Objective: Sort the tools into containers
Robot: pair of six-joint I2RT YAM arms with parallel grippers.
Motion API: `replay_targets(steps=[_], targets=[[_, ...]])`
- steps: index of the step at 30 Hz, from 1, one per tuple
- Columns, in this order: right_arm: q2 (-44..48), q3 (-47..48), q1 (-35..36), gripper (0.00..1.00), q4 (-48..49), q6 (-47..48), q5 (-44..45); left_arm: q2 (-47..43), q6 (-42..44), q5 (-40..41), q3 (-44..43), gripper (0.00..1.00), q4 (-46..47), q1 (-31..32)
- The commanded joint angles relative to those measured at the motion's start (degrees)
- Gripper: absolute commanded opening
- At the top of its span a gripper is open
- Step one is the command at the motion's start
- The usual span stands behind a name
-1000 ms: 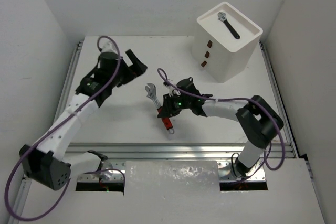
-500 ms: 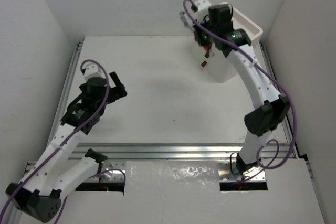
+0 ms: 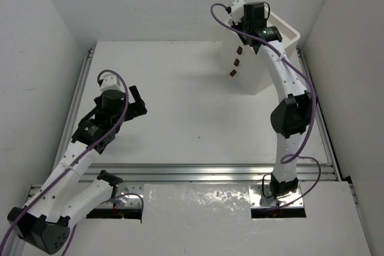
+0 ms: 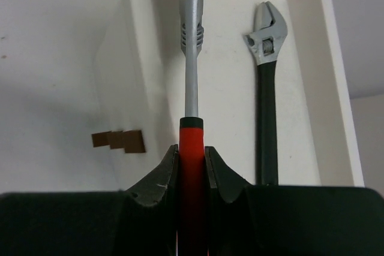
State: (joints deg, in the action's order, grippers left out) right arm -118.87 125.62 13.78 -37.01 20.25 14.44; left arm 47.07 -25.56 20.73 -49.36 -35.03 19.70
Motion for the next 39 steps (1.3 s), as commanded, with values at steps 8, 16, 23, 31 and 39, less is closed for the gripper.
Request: replay_targets(steps=[8, 16, 23, 31, 39], targets=[[1.80, -4.32, -5.43, 0.00, 15.12, 1.72, -3.62, 0.74, 1.04, -1.48, -0.73, 0.99, 2.33, -0.10], [2.15, -8.02, -5.34, 0.16, 17.15, 2.60, -2.05, 0.31, 1.04, -2.19, -0.56, 0.99, 2.68, -0.02], [3.03, -12.59, -5.34, 0.47, 20.40, 3.13, 0.33, 0.13, 1.22, -2.71, -0.47, 0.99, 2.68, -0.02], [2.86, -13.57, -5.43, 0.23, 20.58, 2.78, 0.68, 0.13, 1.30, -3.07, -0.38, 0.99, 2.77, -0.02], [1.97, -15.58, -5.34, 0.00, 21.54, 5.06, 3.66, 0.13, 1.30, -3.50, -0.29, 0.99, 2.95, -0.02]])
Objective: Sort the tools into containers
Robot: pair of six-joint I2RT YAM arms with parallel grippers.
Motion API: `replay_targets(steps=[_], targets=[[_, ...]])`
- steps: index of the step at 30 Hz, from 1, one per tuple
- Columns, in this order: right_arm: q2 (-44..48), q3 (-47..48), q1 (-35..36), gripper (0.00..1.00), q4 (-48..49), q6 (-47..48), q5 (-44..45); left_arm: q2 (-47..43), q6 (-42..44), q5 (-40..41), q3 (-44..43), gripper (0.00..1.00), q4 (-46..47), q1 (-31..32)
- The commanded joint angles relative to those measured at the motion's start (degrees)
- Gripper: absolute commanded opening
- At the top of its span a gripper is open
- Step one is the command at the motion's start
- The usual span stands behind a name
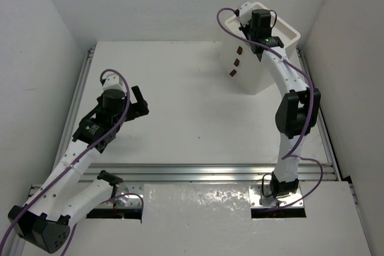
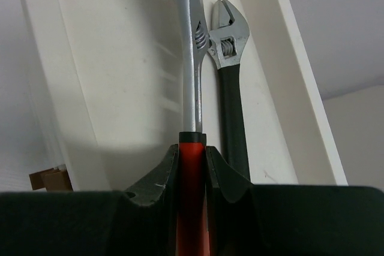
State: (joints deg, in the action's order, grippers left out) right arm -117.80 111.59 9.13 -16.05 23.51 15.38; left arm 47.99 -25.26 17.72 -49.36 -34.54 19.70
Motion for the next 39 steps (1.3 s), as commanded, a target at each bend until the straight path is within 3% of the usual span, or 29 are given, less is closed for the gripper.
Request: replay_targets(steps=[1, 12, 22, 25, 27, 34, 39], targets=[[0.73, -1.90, -0.77, 0.00, 0.76, 2.68, 3.34, -0.79, 1.08, -0.58, -0.29, 0.99, 2.46, -0.02], [-0.41, -5.77, -0.69, 0.00, 9.19, 5.40, 13.62, -0.79, 1.35, -1.63, -0.12, 0.99, 2.90, -0.02], [-2.52, -2.43, -0.69, 0.06, 6.04, 5.14, 15.21, -0.70, 1.53, -2.07, -0.12, 0.99, 2.99, -0.02], [-2.87, -2.17, -0.69, 0.14, 5.77, 5.85, 16.35, -0.61, 1.61, -2.24, -0.21, 0.99, 3.08, -0.02], [-1.74, -3.22, -0.69, 0.34, 5.07, 4.62, 15.13, -0.61, 1.61, -2.25, -0.12, 0.99, 3.08, -0.02], [2.57, -0.59, -0.78, 0.62, -4.58, -5.30, 2.32, -0.18, 1.70, -2.42, -0.12, 0.99, 3.17, -0.02], [6.70, 1.26, -0.69, 0.65, -8.73, -12.69, -4.20, -0.17, 1.70, -2.51, -0.12, 0.99, 3.26, -0.02]])
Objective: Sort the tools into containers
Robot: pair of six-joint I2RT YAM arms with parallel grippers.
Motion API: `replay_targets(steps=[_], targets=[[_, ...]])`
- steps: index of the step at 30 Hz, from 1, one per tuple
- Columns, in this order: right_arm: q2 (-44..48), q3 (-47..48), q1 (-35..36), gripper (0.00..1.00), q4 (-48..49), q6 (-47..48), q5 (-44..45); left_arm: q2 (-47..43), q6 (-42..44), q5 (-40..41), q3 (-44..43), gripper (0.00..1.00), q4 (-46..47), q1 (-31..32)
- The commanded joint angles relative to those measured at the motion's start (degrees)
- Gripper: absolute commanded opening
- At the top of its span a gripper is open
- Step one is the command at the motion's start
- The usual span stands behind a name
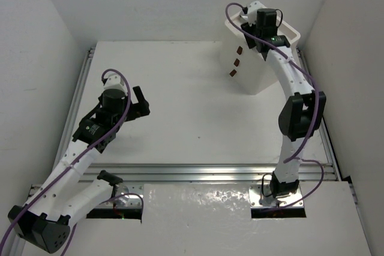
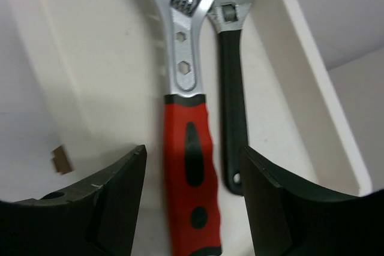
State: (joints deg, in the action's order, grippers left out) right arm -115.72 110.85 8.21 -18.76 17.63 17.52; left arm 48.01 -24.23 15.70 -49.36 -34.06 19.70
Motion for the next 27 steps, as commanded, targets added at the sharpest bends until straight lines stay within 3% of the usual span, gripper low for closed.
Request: replay_targets(steps=[1, 3, 7, 12, 14, 16, 18, 19, 25, 27], targets=[[5.32, 1.48, 0.14, 0.62, -6.19, -8.64, -7.75, -0.11, 0.67, -0.50, -0.12, 0.99, 2.77, -0.10], [6.56, 0.95, 0.14, 0.56, -6.02, -10.41, -9.52, -0.11, 0.67, -0.41, -0.12, 0.99, 2.77, -0.10], [5.08, 2.61, 0.05, 0.33, -6.90, -13.93, -9.00, -0.02, 0.67, -0.41, -0.12, 0.99, 2.77, -0.02], [5.06, 2.97, 0.14, 0.18, -8.39, -17.10, -8.81, -0.02, 0.67, -0.15, -0.12, 0.99, 2.77, -0.10], [8.13, 1.13, 0.67, 0.25, -9.88, -19.64, -10.56, 0.07, 0.59, 0.46, -0.47, 0.99, 2.77, -0.10], [15.03, -3.77, 2.50, 0.41, -9.98, -22.01, -9.53, 0.50, -0.11, 2.56, -1.78, 1.00, 1.90, -0.10], [21.99, -13.83, 4.09, 0.87, -7.88, -23.86, -8.65, 0.77, -1.16, 4.59, -3.19, 1.00, 0.76, -0.10], [25.77, -17.47, 5.14, 0.99, -5.43, -24.65, -9.16, 0.86, -1.61, 5.99, -4.33, 1.00, 0.14, -0.10], [58.18, -45.43, 6.38, 0.99, -2.32, -32.47, -15.31, -2.21, -2.40, 16.00, -12.50, 1.00, -1.88, -0.46], [63.49, -51.75, 6.47, 0.99, -4.34, -34.32, -15.85, -3.96, -1.53, 19.96, -13.30, 1.00, -1.97, -0.63]])
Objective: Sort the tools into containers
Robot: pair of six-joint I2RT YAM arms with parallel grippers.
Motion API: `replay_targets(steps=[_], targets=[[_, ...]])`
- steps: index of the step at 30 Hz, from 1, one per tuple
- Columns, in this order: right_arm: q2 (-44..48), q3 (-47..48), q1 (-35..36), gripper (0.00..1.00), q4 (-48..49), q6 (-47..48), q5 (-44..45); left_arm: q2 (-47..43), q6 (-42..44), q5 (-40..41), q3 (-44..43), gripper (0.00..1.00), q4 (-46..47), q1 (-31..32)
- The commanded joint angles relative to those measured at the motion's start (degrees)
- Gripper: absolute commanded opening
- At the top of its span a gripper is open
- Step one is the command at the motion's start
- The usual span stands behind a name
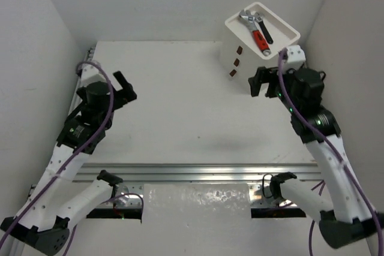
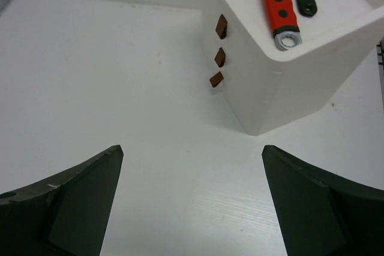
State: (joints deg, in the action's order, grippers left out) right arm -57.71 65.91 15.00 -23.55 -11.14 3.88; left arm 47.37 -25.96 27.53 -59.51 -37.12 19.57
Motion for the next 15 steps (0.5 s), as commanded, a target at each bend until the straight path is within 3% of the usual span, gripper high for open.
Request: replay_targets(steps=[1, 4, 10, 15], targets=[[7.77, -8.15, -0.33, 0.99, -2.44, -5.65, -2.82, -3.86, 0.03, 13.55, -3.51, 1.00, 0.74, -0.50], [15.07, -11.67, -0.24, 0.99, -8.85, -6.97, -2.48, -7.99, -0.15, 20.35, -1.07, 1.00, 0.56, -0.24], [25.45, -20.90, -0.24, 0.99, -13.36, -8.73, 1.47, -20.55, 4.59, 14.84, 12.29, 1.00, 9.96, -0.24], [29.58, -25.30, -0.24, 0.99, -13.99, -9.34, 5.53, -23.30, 5.13, 14.39, 15.21, 1.00, 11.64, -0.24]])
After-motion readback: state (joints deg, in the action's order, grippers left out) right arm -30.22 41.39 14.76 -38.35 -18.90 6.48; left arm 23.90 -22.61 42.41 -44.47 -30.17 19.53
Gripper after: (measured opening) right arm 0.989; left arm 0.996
